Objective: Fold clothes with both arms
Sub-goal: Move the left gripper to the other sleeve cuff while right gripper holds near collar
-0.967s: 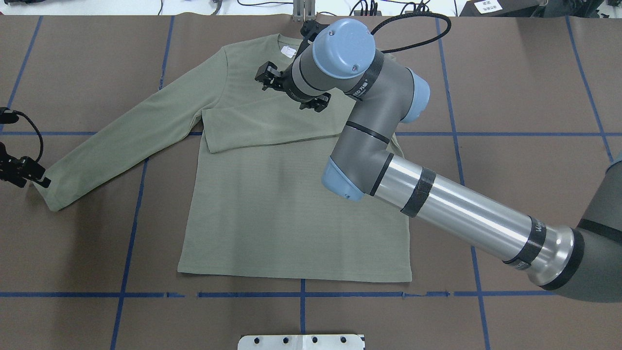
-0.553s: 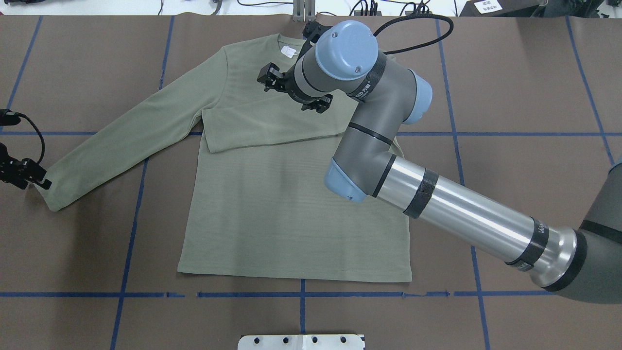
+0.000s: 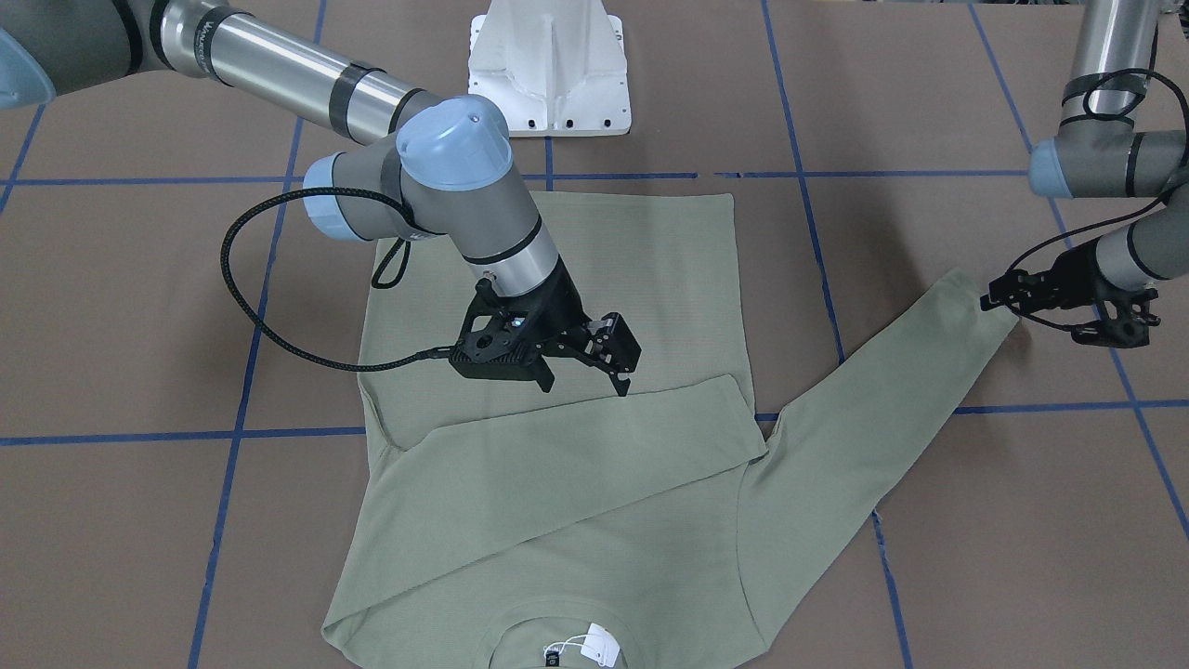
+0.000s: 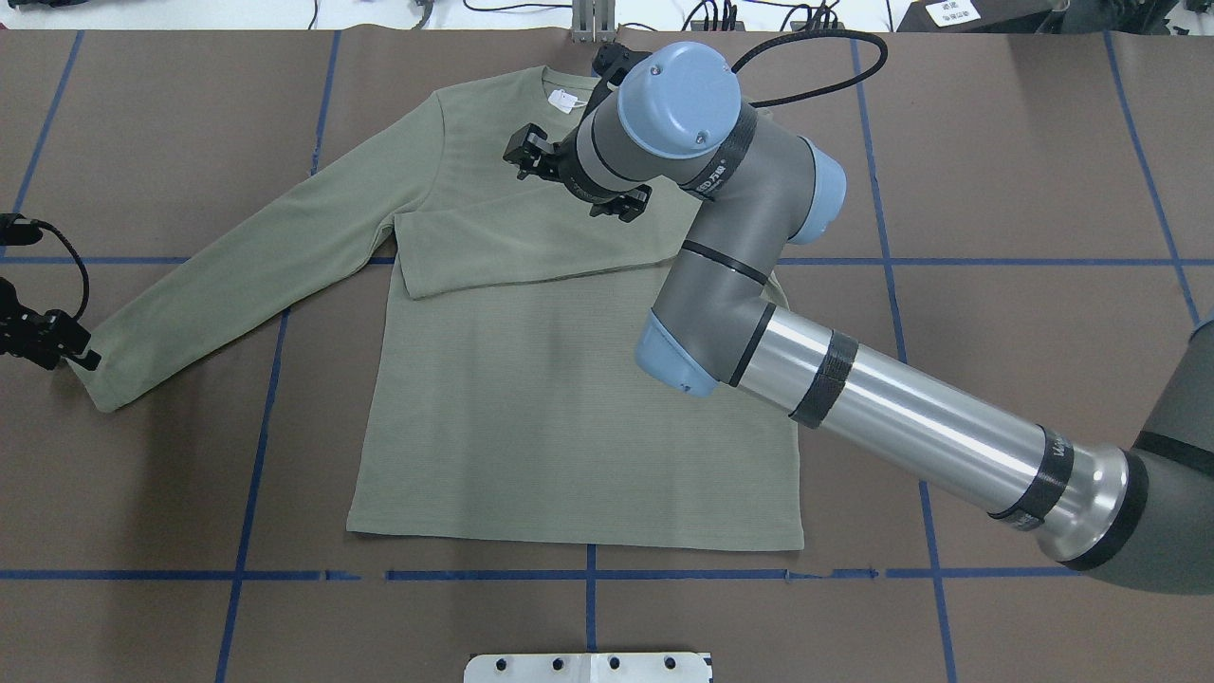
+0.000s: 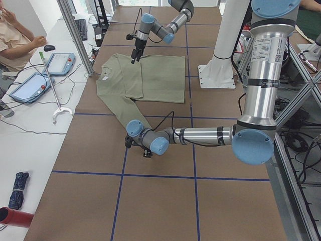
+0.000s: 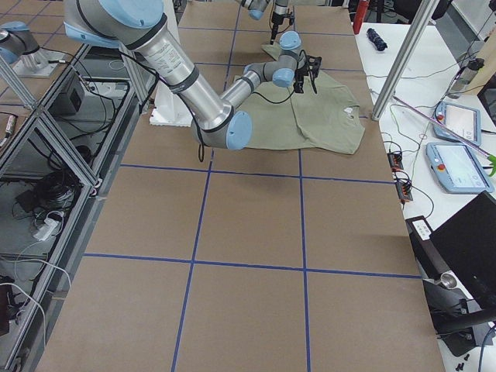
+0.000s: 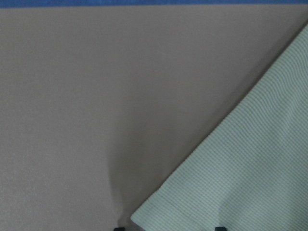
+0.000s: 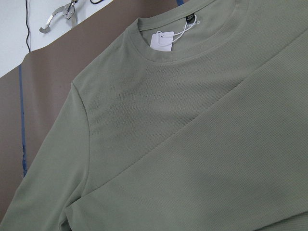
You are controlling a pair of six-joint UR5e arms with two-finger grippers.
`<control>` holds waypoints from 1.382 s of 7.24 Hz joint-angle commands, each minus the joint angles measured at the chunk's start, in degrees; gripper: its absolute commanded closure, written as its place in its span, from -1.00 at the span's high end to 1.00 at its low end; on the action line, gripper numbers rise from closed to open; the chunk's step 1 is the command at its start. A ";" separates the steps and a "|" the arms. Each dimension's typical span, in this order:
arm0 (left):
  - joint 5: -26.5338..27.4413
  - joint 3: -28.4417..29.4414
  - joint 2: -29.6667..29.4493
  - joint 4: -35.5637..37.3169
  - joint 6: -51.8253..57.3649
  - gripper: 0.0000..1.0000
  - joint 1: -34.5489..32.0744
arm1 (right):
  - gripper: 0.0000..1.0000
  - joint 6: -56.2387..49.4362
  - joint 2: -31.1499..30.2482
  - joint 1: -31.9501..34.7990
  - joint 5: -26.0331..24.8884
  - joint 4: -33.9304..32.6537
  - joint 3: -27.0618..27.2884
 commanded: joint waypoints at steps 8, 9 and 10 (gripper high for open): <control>-3.14 -9.02 -1.17 0.68 -6.69 -1.00 -0.09 | 0.98 -0.11 -5.72 1.13 2.96 0.49 6.44; -4.12 -10.96 -3.53 0.77 -11.44 -1.00 -0.09 | 0.98 -0.28 -7.63 2.71 5.94 0.50 8.01; -4.22 -11.59 -6.77 0.85 -15.66 -1.00 -0.09 | 0.98 -1.68 -10.87 4.72 7.80 0.50 10.81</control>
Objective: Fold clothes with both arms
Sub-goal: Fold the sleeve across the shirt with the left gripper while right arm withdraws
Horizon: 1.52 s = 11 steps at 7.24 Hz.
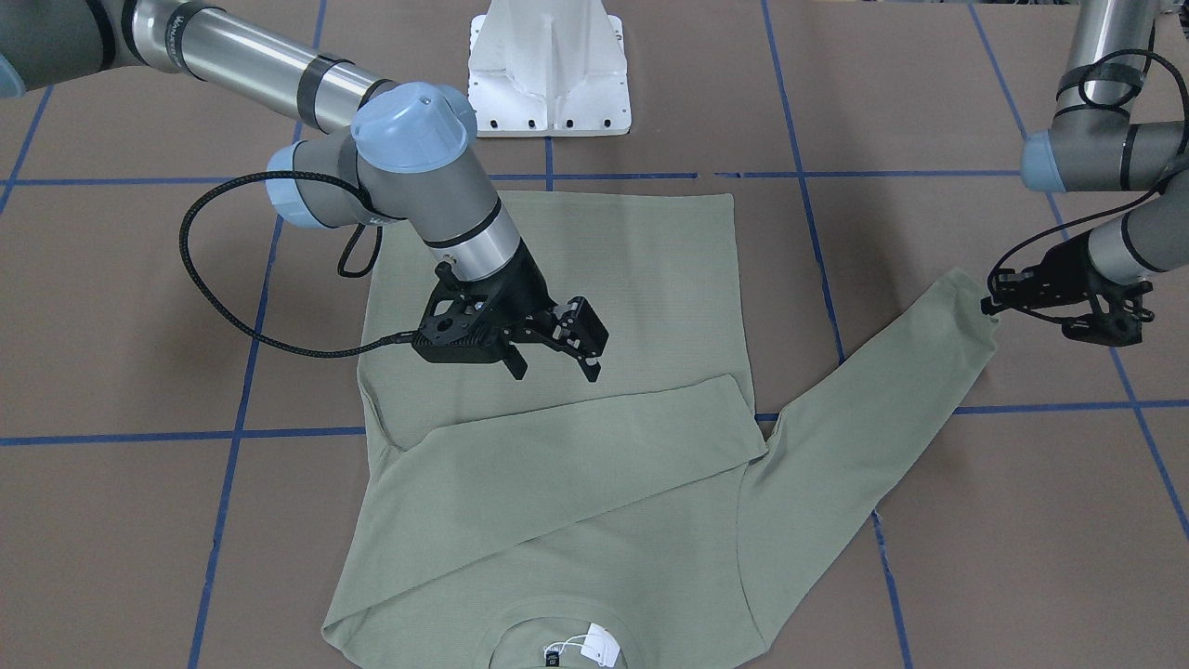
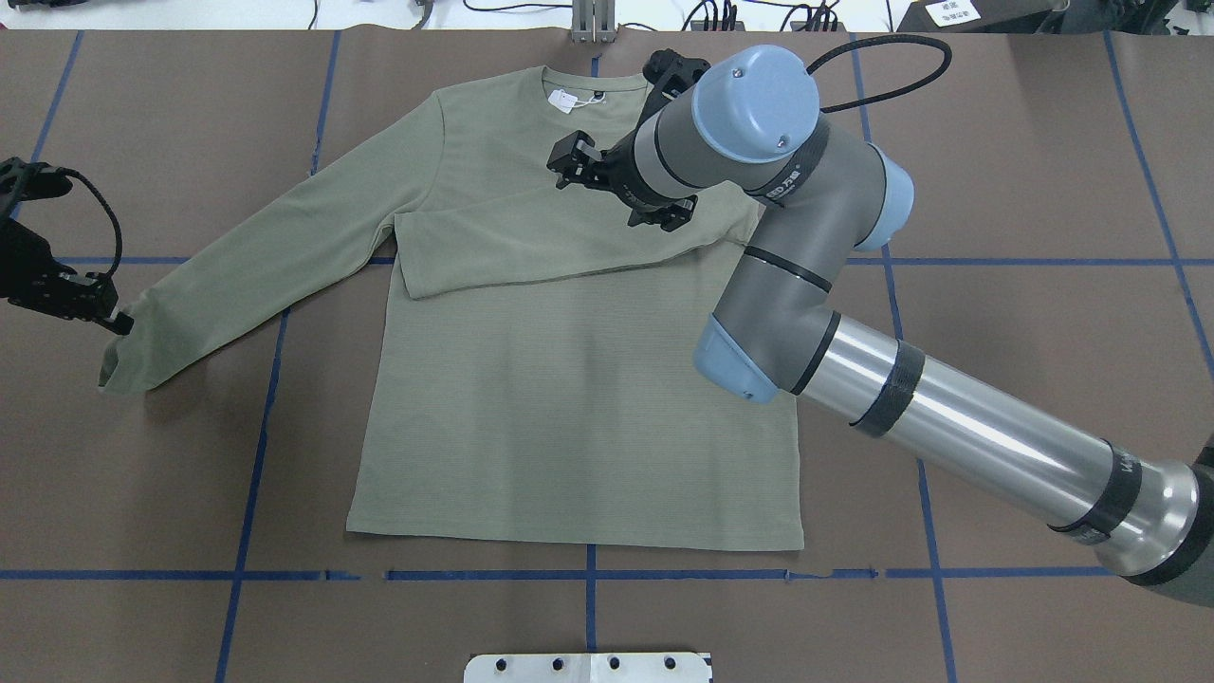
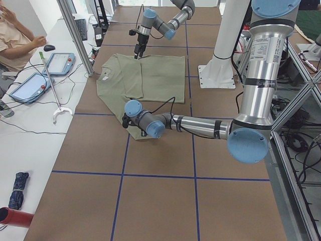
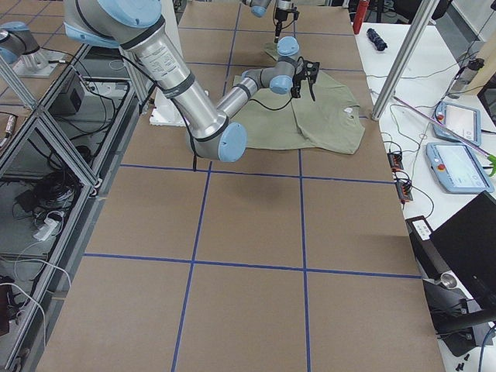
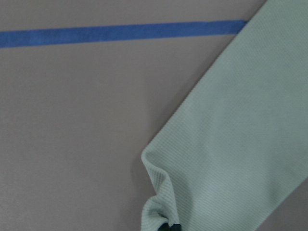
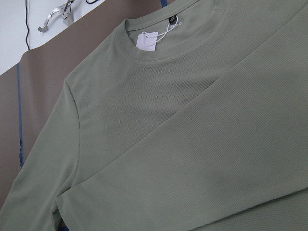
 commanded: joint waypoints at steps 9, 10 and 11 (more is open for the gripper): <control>25.81 13.41 -48.82 -10.77 -53.58 -1.00 20.26 | 0.99 -28.63 -27.68 30.10 22.13 0.01 13.34; 29.99 19.46 -53.29 -11.06 -53.76 -1.00 23.35 | 0.99 -29.00 -27.61 31.08 22.30 0.01 13.34; 33.69 24.13 -54.81 -14.90 -53.76 -1.00 25.82 | 0.99 -29.44 -27.69 31.26 21.78 0.01 13.08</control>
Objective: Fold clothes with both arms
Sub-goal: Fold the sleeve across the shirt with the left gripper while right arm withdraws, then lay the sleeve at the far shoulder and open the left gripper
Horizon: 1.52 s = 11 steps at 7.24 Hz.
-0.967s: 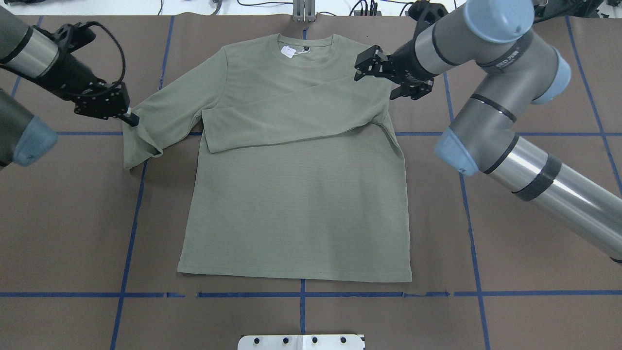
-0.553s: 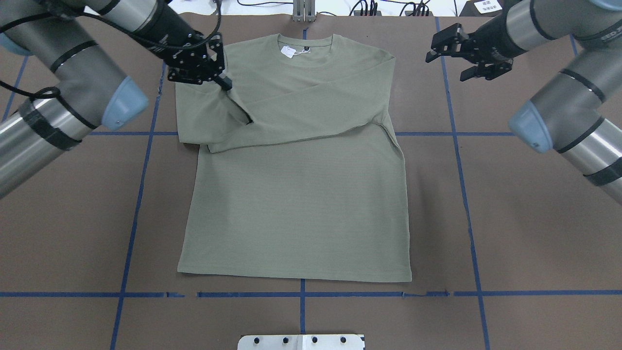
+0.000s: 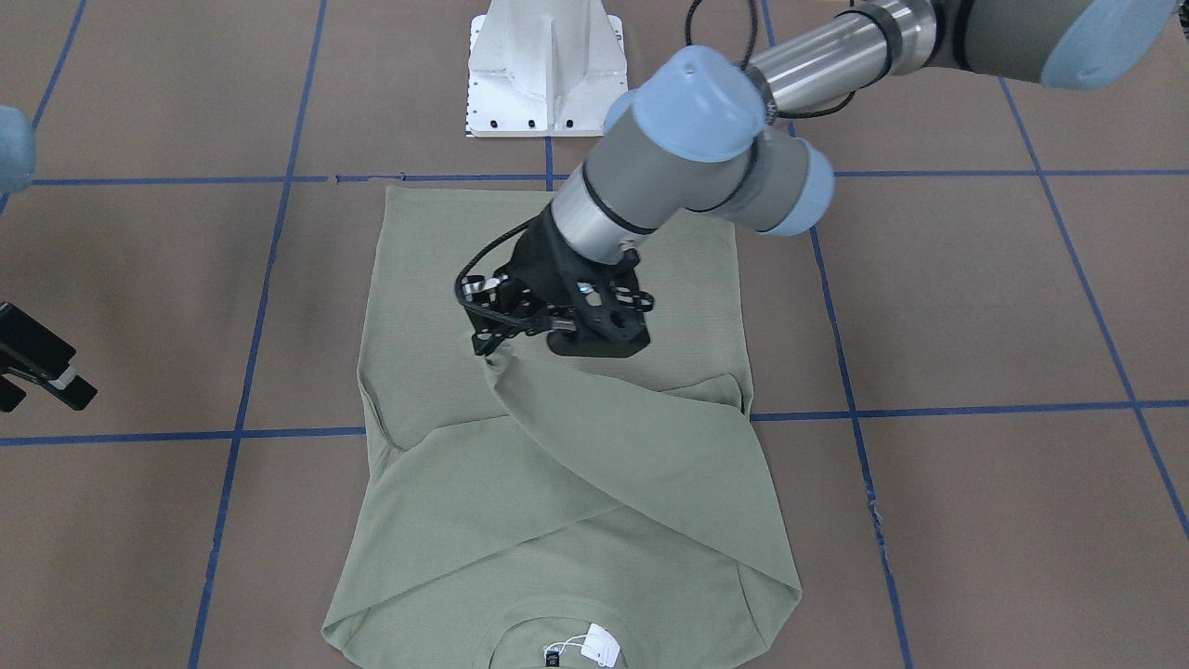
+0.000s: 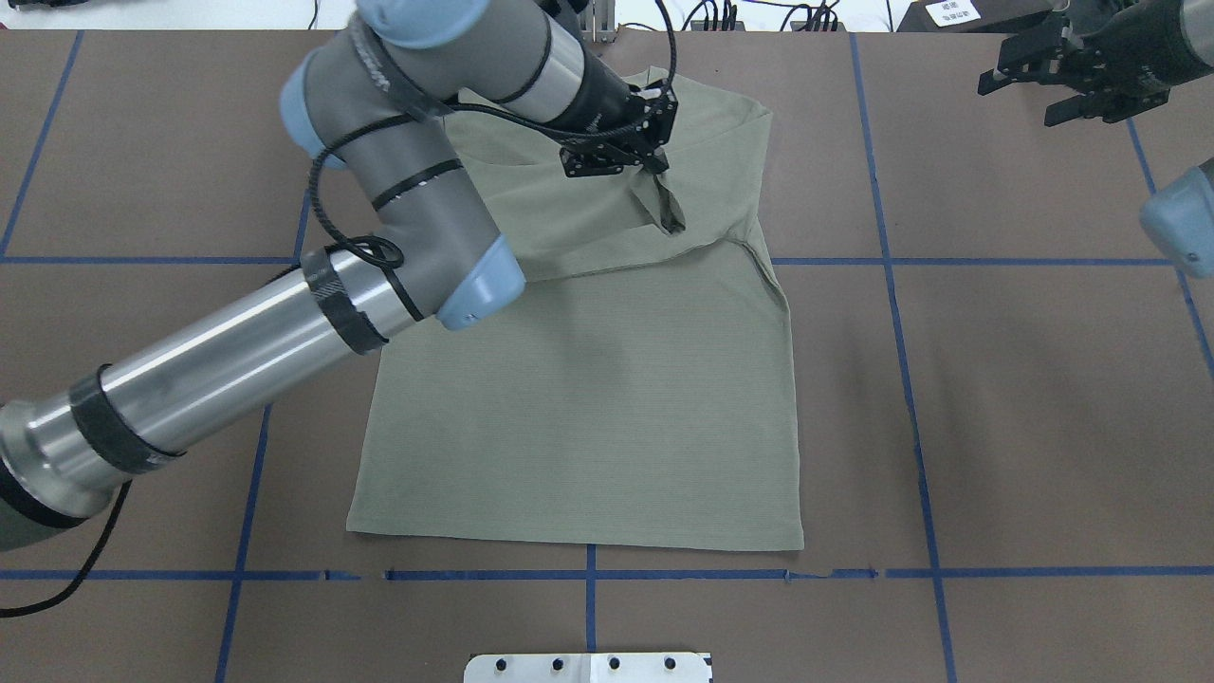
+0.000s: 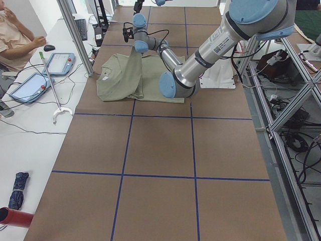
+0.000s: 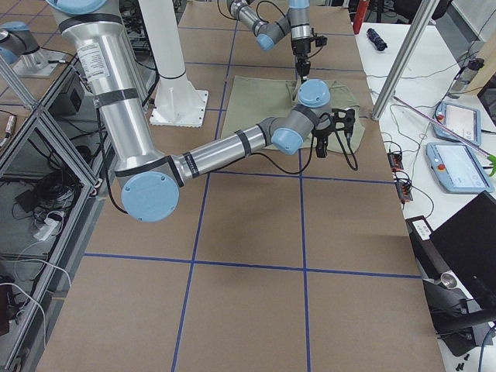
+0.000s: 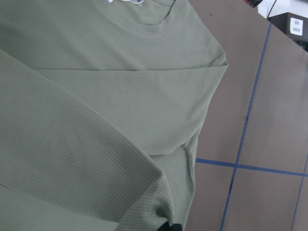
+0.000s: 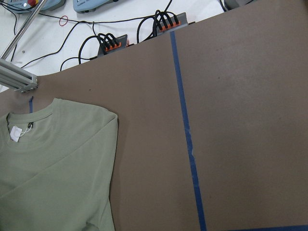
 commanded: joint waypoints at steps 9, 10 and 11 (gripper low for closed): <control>14.68 20.45 -10.70 -12.29 -3.98 0.25 9.00 | 1.00 -0.32 -0.65 0.20 0.51 -0.26 0.30; 14.41 16.08 -8.17 -12.02 -4.06 0.25 9.00 | 1.00 0.03 -0.65 -0.76 0.52 -0.35 0.39; 11.63 8.81 -3.62 -9.76 -4.06 0.24 8.91 | 1.00 2.21 -1.35 -2.16 0.60 -0.18 0.74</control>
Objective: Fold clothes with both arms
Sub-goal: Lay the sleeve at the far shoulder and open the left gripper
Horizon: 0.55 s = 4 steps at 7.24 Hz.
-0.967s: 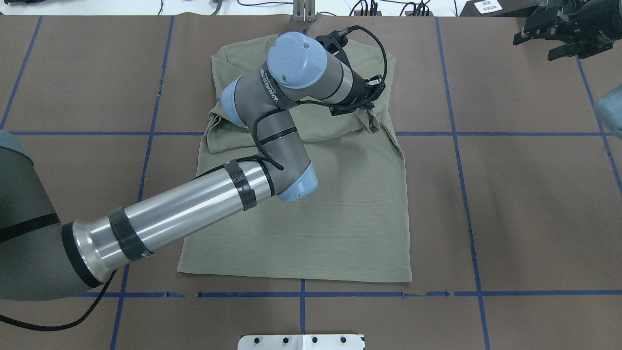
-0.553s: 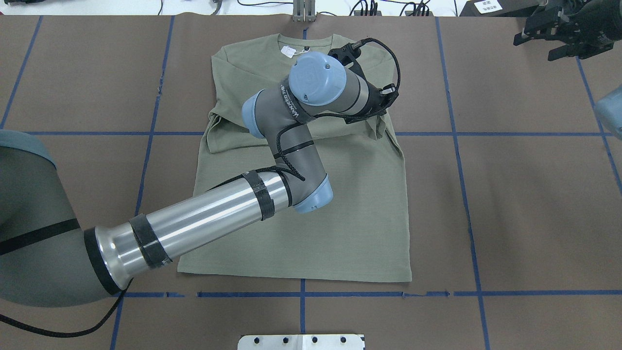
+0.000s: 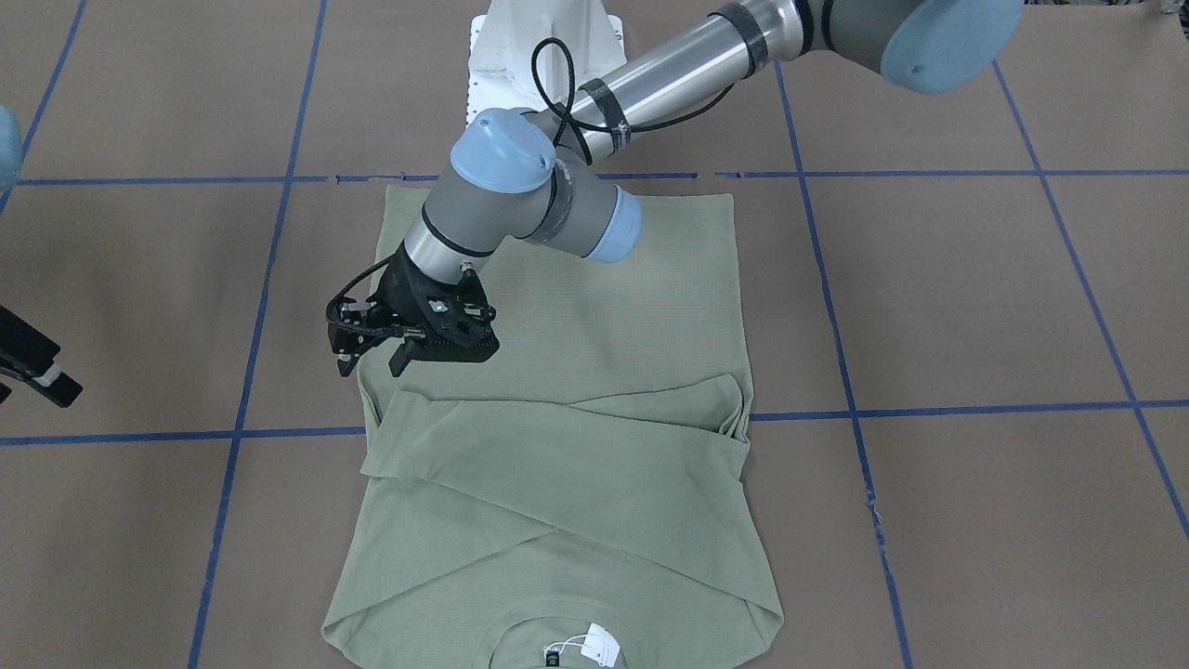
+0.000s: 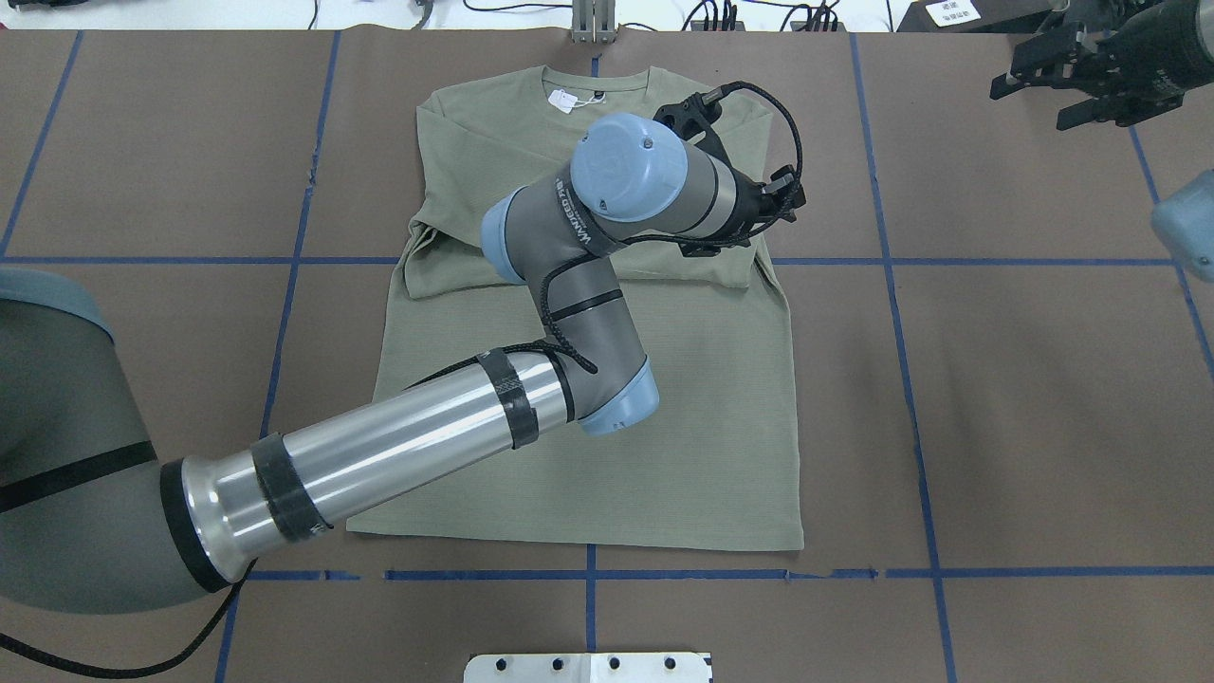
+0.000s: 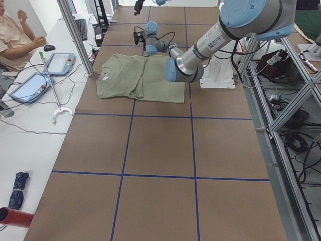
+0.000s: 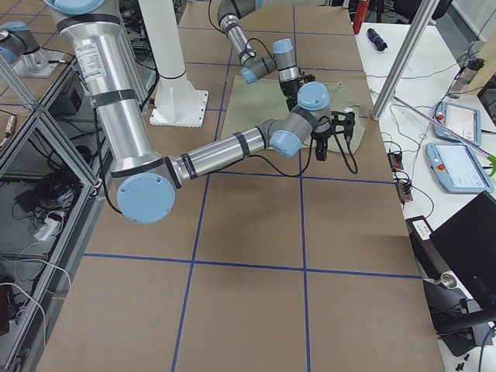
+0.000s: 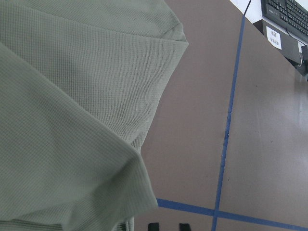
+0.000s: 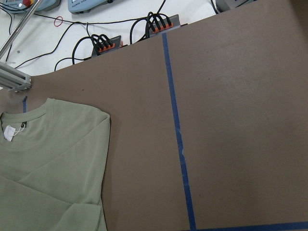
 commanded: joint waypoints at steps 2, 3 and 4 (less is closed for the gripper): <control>-4.37 -18.06 13.37 2.48 1.02 0.21 -0.75 | 0.99 11.03 -2.97 -6.86 -0.92 0.01 4.69; -6.46 -20.28 15.76 2.92 1.11 0.18 -2.14 | 0.99 16.74 -4.03 -11.68 -4.84 0.01 7.93; -11.52 -24.57 20.48 3.36 3.37 0.18 -5.20 | 0.98 22.45 -6.30 -18.77 -12.27 -0.08 12.14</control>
